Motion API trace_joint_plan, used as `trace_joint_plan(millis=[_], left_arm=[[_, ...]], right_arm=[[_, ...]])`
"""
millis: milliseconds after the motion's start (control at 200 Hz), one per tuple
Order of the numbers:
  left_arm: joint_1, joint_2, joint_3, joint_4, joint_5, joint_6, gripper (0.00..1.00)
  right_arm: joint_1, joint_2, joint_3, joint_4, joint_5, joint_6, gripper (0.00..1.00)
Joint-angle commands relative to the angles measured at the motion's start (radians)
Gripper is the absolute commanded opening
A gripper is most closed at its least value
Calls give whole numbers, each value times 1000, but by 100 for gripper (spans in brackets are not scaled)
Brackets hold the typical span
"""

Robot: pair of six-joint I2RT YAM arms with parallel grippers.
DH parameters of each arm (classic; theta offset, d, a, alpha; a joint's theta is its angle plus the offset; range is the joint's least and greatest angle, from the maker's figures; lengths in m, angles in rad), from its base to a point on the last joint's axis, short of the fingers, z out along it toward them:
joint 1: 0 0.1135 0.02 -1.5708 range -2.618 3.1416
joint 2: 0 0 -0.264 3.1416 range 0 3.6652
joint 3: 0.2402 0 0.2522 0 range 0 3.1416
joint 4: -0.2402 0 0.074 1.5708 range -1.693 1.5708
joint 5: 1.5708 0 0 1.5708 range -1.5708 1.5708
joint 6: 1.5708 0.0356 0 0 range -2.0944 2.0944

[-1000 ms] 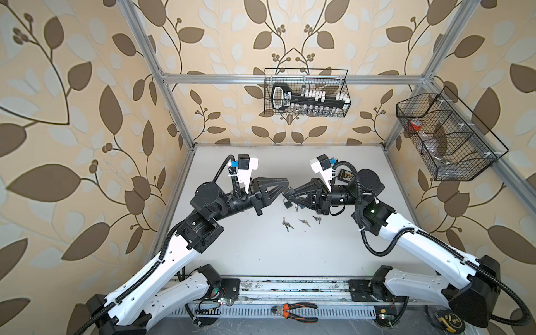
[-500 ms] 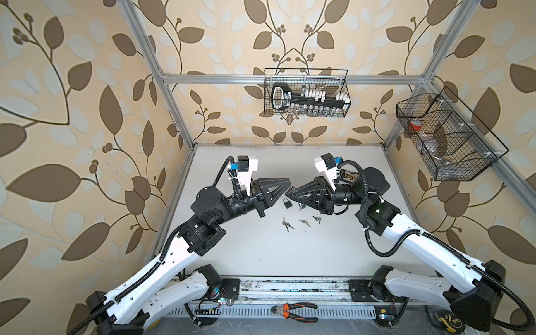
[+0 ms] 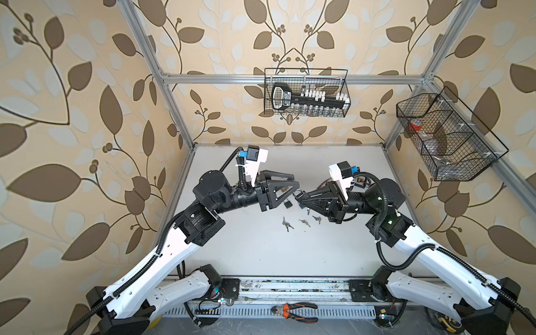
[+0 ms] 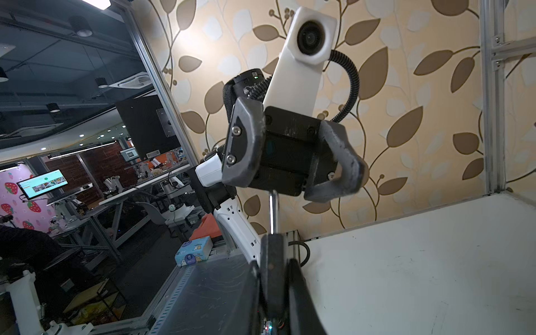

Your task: Lock with the key

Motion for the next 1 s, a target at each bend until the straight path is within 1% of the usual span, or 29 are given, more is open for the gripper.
trace_joint_plan(millis=[0,85,155,270,450,560,755,775,810,825,865,930,960,995], left_arm=[[7,-24,25,-19,-7,19,58],[7,-25,11,-32,4,21,60],[7,-17,6,-37,36,22,61],[6,0,4,-47,77,33,60],[6,8,11,-48,79,44,41],[6,4,13,-53,64,50,25],[5,-4,10,-72,34,61,2],[6,-5,12,-75,31,62,0],[6,-6,14,-79,24,63,0],[6,-6,14,-81,19,63,0],[6,-7,15,-88,5,63,0],[5,-11,16,-106,-34,61,0],[6,-12,19,-120,-59,60,0],[6,-16,21,-137,-83,61,0]], right_arm=[[3,-10,7,15,11,-31,0],[3,-10,10,15,12,-32,0],[3,-10,13,16,14,-31,0],[2,-7,17,24,17,-16,0],[3,10,25,35,2,2,0],[3,8,24,33,4,0,0],[3,-9,27,-7,22,-49,0],[3,-13,26,-13,24,-58,0],[3,-20,27,-23,32,-77,0],[3,-24,25,-29,36,-87,4],[3,-38,22,-41,59,-117,23],[3,-70,-2,-44,107,-157,49],[3,-84,-12,-56,138,-185,57],[3,-96,-17,-79,168,-216,63]])
